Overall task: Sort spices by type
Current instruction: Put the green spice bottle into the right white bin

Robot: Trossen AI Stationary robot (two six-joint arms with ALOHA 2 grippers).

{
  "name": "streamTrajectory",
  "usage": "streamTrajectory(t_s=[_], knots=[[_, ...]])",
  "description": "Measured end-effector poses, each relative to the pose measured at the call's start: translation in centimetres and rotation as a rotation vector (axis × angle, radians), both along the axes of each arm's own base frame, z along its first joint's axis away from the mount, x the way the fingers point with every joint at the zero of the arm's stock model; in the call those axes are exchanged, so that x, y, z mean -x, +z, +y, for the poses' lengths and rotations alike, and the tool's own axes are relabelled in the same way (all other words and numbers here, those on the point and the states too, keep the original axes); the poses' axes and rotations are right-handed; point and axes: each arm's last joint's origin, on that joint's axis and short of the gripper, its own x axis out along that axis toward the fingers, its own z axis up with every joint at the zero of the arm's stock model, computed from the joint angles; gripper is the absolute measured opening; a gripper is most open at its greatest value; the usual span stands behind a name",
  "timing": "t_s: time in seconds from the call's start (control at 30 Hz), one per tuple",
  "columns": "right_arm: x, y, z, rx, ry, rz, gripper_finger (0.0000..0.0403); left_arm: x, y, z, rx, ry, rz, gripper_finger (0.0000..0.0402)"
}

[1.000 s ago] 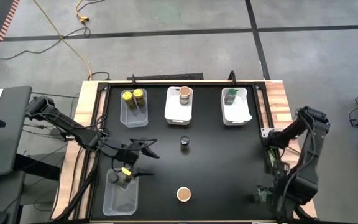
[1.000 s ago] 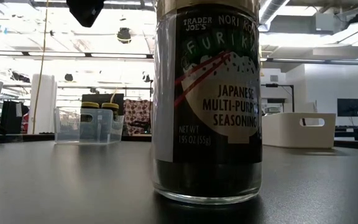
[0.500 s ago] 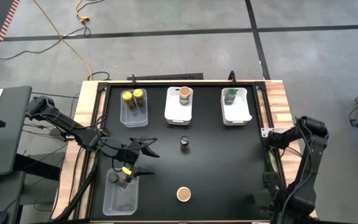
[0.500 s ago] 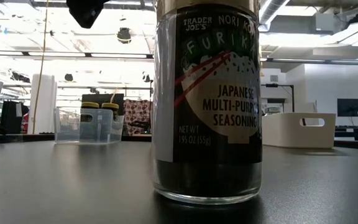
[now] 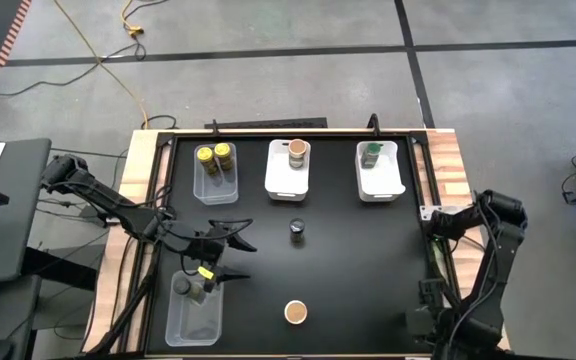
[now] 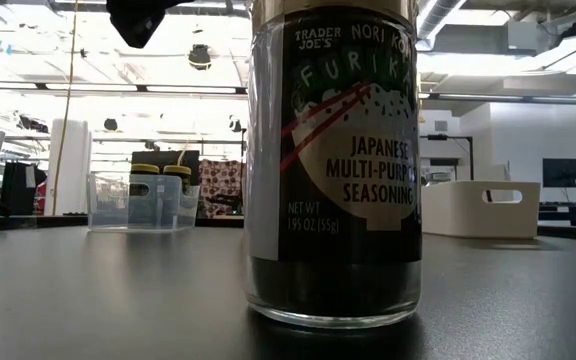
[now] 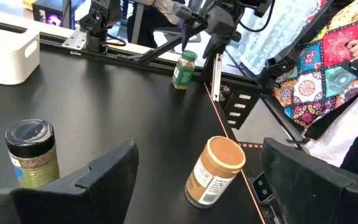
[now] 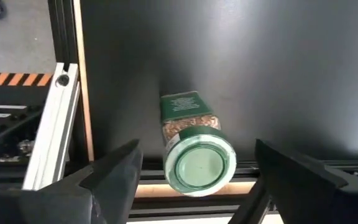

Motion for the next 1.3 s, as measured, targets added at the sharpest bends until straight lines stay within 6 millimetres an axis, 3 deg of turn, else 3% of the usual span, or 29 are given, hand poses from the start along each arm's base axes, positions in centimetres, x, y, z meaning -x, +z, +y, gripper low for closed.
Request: streamTrajectory(t_s=[0.63, 1.0, 1.3], knots=[[0.46, 0.08, -0.31, 0.041, 0.01, 0.019, 0.0342, -0.01, -0.01, 0.0, -0.001, 0.001, 0.001, 0.032], [0.68, 0.1, -0.3, 0.047, 0.041, 0.023, 0.0395, -0.02, -0.07, 0.11, -0.015, 0.036, 0.005, 0.032], [0.78, 0.1, -0.18, 0.04, 0.076, 0.023, 0.0394, -0.02, -0.08, 0.11, -0.015, 0.037, 0.005, 0.032]])
